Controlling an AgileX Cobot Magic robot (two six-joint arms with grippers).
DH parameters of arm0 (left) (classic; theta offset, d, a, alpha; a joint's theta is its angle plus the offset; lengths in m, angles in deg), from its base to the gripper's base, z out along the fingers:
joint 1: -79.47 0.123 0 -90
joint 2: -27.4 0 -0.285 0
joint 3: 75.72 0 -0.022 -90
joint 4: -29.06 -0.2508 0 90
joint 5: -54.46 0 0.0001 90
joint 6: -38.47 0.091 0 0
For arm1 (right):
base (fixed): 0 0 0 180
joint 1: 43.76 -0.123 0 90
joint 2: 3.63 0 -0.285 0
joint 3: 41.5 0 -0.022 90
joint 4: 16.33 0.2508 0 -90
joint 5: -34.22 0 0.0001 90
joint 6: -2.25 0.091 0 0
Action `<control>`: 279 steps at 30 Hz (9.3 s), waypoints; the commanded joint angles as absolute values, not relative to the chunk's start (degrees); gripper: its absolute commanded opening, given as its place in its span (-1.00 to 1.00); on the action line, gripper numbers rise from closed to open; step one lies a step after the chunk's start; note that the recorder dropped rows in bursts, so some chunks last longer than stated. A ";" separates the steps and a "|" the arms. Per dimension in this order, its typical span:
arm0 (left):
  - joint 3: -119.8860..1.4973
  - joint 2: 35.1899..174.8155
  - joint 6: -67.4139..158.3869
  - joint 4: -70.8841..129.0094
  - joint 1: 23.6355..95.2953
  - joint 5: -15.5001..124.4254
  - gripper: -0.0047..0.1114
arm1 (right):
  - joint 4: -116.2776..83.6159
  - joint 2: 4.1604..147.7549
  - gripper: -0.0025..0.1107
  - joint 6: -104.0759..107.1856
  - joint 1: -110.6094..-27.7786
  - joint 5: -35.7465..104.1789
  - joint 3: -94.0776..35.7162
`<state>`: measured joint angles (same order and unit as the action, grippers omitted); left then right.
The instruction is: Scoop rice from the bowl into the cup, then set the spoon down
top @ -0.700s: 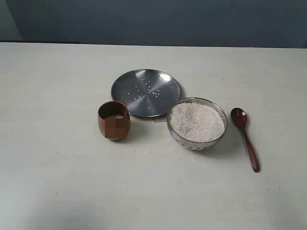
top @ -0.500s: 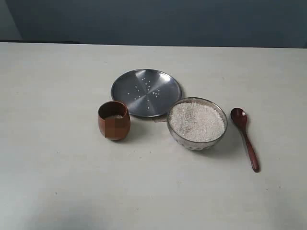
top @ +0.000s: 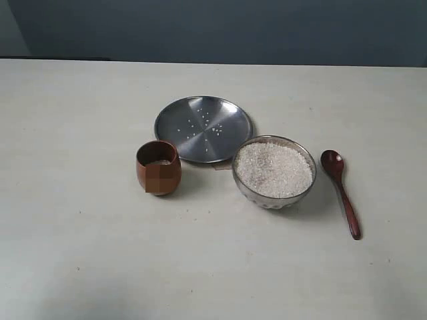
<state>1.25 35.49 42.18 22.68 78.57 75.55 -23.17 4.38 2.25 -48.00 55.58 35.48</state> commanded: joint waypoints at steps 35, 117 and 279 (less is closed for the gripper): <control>1.50 35.19 41.69 41.46 78.17 62.19 -0.91 | -23.33 4.16 -0.96 2.25 -47.73 55.09 35.72; -20.53 46.16 51.23 72.77 78.17 93.21 -0.91 | -10.87 32.91 -0.96 4.95 -47.83 74.69 -1.35; -23.62 79.56 58.00 58.56 78.17 78.85 -0.91 | -43.21 82.31 -0.97 1.67 -73.72 104.18 -23.03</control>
